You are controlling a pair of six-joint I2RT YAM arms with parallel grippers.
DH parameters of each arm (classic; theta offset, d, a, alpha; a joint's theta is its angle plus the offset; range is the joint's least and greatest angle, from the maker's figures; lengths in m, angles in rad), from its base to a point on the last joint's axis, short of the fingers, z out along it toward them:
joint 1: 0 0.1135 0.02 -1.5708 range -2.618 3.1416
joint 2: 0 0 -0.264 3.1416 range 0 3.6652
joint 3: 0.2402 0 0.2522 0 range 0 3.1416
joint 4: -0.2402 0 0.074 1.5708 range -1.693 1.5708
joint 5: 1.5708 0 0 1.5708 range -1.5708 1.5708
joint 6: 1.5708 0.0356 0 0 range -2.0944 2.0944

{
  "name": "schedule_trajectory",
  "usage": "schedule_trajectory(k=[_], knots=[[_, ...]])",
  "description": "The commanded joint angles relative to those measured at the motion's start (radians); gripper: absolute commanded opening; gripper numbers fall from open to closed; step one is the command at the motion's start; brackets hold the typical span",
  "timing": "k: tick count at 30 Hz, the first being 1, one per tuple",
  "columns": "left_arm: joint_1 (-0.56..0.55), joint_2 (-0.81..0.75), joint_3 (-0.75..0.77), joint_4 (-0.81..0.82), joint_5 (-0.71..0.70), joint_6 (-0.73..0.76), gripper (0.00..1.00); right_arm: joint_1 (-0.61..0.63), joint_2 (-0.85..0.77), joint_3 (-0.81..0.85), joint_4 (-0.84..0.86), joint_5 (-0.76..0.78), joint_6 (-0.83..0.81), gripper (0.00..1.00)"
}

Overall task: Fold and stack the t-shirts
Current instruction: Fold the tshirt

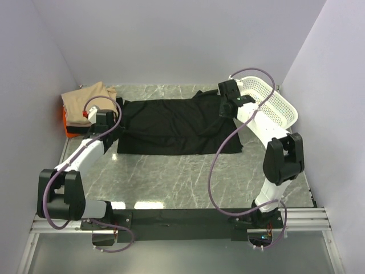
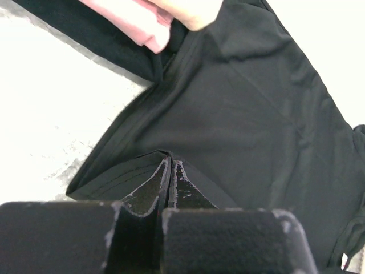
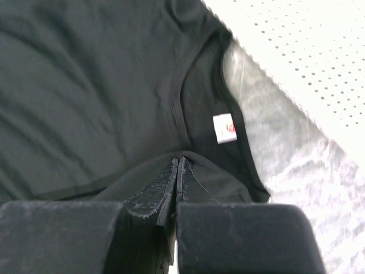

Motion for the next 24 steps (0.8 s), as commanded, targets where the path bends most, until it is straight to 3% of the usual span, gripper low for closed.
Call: schedule_trajectory(k=[1, 24], knots=[[0.021, 0.016, 0.039, 0.05, 0.012, 0.028, 0.01, -0.024, 0.04, 0.094, 0.014, -0.007, -0.038, 0.0], [0.075, 0.128, 0.062, 0.083, 0.083, 0.06, 0.01, -0.033, 0.341, 0.393, -0.056, -0.039, -0.079, 0.0]])
